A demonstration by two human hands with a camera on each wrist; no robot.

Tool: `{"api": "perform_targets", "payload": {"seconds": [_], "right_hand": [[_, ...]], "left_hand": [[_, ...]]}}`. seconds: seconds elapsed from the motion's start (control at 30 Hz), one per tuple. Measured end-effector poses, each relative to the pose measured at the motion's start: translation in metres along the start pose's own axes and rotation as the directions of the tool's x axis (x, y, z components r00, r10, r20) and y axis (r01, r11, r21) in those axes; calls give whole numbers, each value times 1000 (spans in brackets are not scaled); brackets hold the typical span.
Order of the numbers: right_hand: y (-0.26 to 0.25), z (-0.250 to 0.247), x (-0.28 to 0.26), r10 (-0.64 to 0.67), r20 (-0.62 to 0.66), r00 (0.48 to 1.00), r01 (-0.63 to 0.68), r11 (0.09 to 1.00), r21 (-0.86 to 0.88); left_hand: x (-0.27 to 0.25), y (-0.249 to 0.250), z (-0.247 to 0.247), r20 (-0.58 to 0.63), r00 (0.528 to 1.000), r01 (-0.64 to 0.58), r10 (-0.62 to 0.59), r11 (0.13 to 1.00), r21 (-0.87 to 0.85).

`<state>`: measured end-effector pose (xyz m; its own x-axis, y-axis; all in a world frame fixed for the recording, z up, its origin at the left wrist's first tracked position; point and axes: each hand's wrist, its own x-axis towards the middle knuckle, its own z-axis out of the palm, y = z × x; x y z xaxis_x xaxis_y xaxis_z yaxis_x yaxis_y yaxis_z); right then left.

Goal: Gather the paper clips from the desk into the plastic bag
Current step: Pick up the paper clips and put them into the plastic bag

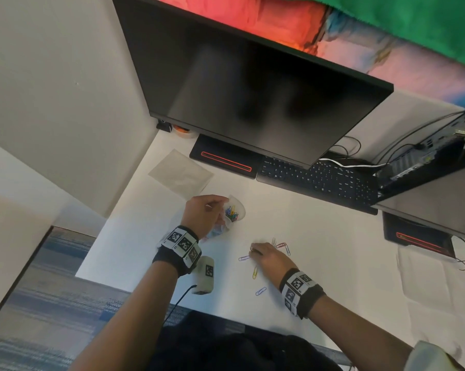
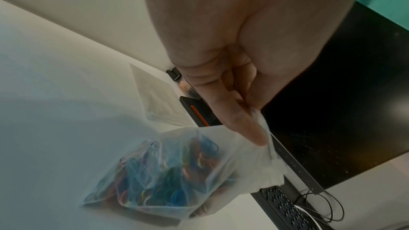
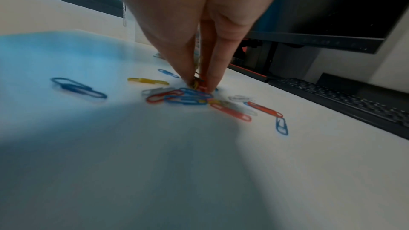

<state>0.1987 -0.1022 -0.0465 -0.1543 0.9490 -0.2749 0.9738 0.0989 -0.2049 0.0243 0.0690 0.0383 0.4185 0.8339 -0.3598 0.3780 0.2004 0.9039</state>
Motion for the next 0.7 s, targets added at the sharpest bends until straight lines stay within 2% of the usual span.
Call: {"api": "perform_targets", "payload": {"seconds": [0.1,0.17,0.2,0.27,0.33,0.4,0.47,0.53,0.63,0.7], "right_hand": [[0,-12,12,48,11,999,-48,999,6],[3,-17,20,199,13,980,-199,974,107],[5,-22,22,309,7,951,-302,925,231],[11,-32,25,511,27,859,-467,761,450],[20,-38,27,611,64,789,-527,619,583],[30,-45,25,681,159,715,-578,448,682],[37,-54,22,689,258,677,-566,264,781],[42,-68,22,662,331,672,-503,80,861],[39,-93,29,601,330,728,-289,-168,942],[29,-106,38,566,296,770,-197,-230,953]], "left_hand": [[-2,1,2,6,1000,2,-2,1000,9],[-4,0,4,6,1000,-2,2,1000,13],[-4,0,5,7,1000,-6,6,1000,14],[-6,1,6,7,1000,-7,7,1000,16],[-9,2,7,7,1000,-5,5,1000,13],[-10,2,9,11,1000,1,-1,1000,14],[-12,2,11,17,1000,12,-13,1000,21],[-12,-1,13,24,1000,12,-12,1000,13],[-13,-2,17,30,1000,5,-5,1000,8],[-13,0,19,26,1000,10,-10,1000,11]]}}
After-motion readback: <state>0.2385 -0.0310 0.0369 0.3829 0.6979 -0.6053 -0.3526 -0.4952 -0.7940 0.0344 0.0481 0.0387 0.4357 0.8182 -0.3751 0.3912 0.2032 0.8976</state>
